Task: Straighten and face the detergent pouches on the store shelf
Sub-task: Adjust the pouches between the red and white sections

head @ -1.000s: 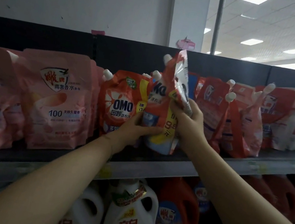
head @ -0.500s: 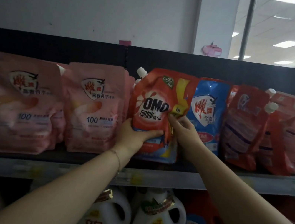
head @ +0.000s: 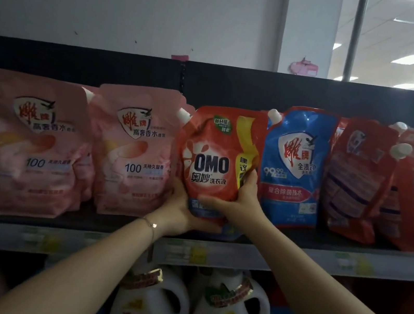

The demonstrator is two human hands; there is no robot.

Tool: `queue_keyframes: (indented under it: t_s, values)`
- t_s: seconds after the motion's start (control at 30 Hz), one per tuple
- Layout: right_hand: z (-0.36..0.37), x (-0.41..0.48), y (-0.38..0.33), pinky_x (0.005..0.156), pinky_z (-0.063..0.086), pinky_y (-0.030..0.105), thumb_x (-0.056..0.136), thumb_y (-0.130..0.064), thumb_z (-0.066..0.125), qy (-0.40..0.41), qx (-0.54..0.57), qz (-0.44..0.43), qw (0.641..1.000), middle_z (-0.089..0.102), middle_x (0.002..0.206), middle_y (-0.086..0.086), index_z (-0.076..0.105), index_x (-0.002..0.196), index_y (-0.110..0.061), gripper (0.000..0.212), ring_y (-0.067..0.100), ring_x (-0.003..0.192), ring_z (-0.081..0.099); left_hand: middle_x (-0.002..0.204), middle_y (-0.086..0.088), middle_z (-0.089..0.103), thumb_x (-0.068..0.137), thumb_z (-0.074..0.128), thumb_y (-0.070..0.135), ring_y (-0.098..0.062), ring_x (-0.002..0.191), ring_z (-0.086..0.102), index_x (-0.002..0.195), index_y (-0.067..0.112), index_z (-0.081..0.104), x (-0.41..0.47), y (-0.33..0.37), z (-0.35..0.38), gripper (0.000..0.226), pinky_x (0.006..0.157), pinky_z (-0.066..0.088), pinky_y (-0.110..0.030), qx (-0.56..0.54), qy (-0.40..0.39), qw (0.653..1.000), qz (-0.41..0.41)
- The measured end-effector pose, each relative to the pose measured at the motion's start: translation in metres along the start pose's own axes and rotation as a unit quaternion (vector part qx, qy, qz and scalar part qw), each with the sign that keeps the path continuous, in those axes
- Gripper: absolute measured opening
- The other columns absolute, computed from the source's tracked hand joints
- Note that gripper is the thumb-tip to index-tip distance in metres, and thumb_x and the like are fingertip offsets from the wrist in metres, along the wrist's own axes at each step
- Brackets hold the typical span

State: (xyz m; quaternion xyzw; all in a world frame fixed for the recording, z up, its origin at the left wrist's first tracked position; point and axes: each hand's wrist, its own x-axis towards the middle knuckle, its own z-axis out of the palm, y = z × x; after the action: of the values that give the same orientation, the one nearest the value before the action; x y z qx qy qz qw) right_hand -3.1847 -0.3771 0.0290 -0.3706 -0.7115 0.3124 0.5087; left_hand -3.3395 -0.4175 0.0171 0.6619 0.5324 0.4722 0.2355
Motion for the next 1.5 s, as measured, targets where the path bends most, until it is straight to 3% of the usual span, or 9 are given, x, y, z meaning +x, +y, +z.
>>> queue_keyframes:
  t_s: [0.1,0.23,0.4,0.53,0.83,0.97,1.3,1.4,1.5]
  values:
    - [-0.009,0.002,0.01,0.103,0.045,0.047,0.017,-0.062,0.091,-0.047,-0.071,0.014,0.996,0.034,0.137,-0.008,0.01,0.139,-0.045,0.147,0.018,0.13,0.039,0.143,0.007,0.033,0.064,0.088,0.023,-0.007,0.124,0.044,0.131,0.033,-0.042,0.0,-0.006,-0.013,0.147,0.095,0.047,-0.02,0.059,-0.079,0.995,0.014]
    - [-0.023,0.006,0.004,0.101,0.047,0.044,0.025,-0.06,0.091,-0.117,-0.148,0.057,0.98,0.044,0.139,-0.006,-0.006,0.147,-0.04,0.157,0.02,0.126,0.048,0.146,0.002,0.033,0.054,0.09,0.043,-0.018,0.131,0.042,0.14,0.034,-0.026,0.008,-0.006,-0.011,0.144,0.102,0.047,-0.042,0.073,-0.062,0.995,0.002]
    - [-0.028,0.017,-0.001,0.102,0.045,0.043,0.049,-0.055,0.088,-0.111,-0.267,0.067,0.955,0.051,0.139,0.004,-0.016,0.15,-0.026,0.148,0.027,0.123,0.052,0.143,-0.008,0.037,0.063,0.089,0.02,-0.019,0.127,0.044,0.142,0.01,0.002,0.022,-0.007,0.003,0.118,0.099,0.048,-0.032,0.078,0.003,0.997,-0.004]
    - [-0.027,0.029,0.004,0.104,0.043,0.04,0.053,-0.046,0.09,-0.108,-0.227,0.06,0.966,0.047,0.142,0.003,-0.018,0.15,-0.027,0.146,0.025,0.126,0.05,0.138,-0.018,0.043,0.057,0.091,0.029,-0.028,0.122,0.048,0.146,0.003,0.014,0.03,-0.006,0.0,0.12,0.1,0.044,-0.032,0.129,0.047,0.99,-0.013]
    - [-0.008,0.047,0.02,0.104,0.042,0.041,0.058,-0.041,0.09,-0.057,-0.223,0.055,0.972,0.044,0.145,0.009,-0.016,0.151,-0.028,0.141,0.031,0.128,0.047,0.136,-0.021,0.044,0.06,0.088,0.04,-0.034,0.12,0.048,0.145,0.004,0.009,0.045,-0.019,0.008,0.122,0.101,0.041,-0.045,0.205,0.096,0.974,-0.025]
    - [-0.009,0.047,0.015,0.108,0.039,0.043,0.053,-0.044,0.091,-0.079,-0.22,0.066,0.97,0.038,0.149,0.008,-0.019,0.15,-0.029,0.147,0.03,0.133,0.042,0.134,-0.009,0.045,0.058,0.089,0.041,-0.026,0.118,0.051,0.142,0.009,0.001,0.047,-0.012,0.001,0.126,0.099,0.046,-0.039,0.178,0.05,0.981,-0.058]
    - [-0.023,0.01,-0.001,0.099,0.046,0.034,0.053,-0.05,0.09,-0.101,-0.211,0.081,0.969,0.051,0.135,0.0,0.026,0.143,-0.019,0.115,0.021,0.123,0.051,0.142,-0.008,0.042,0.054,0.092,0.038,-0.024,0.127,0.046,0.145,0.013,0.002,0.011,0.002,-0.004,0.13,0.102,0.043,-0.033,0.162,0.052,0.984,-0.048]
    - [-0.028,-0.001,-0.008,0.092,0.048,0.031,0.06,-0.05,0.086,-0.086,-0.224,0.08,0.967,0.054,0.13,0.001,0.035,0.135,-0.014,0.098,0.019,0.118,0.053,0.145,-0.008,0.033,0.056,0.091,0.037,-0.023,0.134,0.037,0.144,0.014,0.002,-0.006,0.013,-0.002,0.127,0.106,0.035,-0.03,0.169,0.107,0.98,-0.017]
    - [-0.038,-0.009,-0.01,0.079,0.047,0.027,0.066,-0.049,0.083,-0.055,-0.224,0.073,0.97,0.056,0.126,0.0,0.042,0.127,-0.016,0.08,0.016,0.109,0.055,0.134,-0.005,0.038,0.054,0.091,0.038,-0.019,0.125,0.04,0.128,0.017,0.022,-0.017,0.017,-0.001,0.103,0.098,0.036,-0.027,0.185,0.194,0.963,0.039]
